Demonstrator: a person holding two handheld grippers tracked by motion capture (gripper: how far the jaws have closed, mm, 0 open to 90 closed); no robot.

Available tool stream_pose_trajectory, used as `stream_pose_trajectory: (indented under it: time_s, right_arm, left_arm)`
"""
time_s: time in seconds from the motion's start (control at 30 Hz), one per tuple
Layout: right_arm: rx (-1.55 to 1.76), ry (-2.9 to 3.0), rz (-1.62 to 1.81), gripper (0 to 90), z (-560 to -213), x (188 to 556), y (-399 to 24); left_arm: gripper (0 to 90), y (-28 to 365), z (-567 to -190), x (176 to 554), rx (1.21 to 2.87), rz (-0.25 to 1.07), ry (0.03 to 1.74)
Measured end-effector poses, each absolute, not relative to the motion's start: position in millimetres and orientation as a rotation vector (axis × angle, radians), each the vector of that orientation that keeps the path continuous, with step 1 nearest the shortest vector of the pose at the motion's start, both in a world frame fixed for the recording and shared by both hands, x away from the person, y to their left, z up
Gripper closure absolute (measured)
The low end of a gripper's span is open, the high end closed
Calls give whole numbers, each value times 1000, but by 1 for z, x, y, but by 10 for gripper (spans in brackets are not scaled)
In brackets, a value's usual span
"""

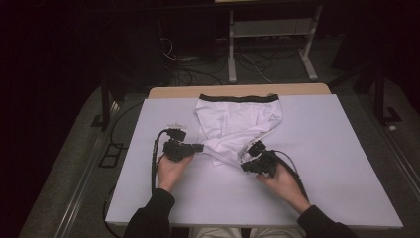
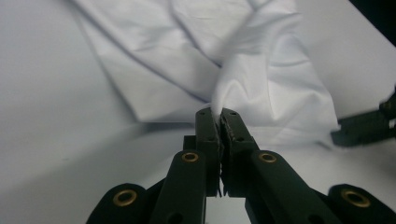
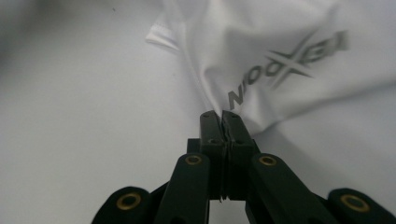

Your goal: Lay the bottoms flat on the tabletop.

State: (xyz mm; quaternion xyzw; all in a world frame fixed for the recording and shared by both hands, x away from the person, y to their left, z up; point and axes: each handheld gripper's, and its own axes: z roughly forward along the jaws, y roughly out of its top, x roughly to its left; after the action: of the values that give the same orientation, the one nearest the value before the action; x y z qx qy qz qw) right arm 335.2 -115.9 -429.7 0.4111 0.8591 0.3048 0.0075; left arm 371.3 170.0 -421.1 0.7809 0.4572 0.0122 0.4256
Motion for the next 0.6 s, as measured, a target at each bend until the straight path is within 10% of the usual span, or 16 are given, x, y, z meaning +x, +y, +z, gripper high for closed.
stream_pose_trajectory:
  time_s: [0.6]
  right_arm:
    - [1320, 2728, 1044, 874, -367, 333, -272]
  left_arm:
    - [865, 50, -406, 318, 2113, -274, 803]
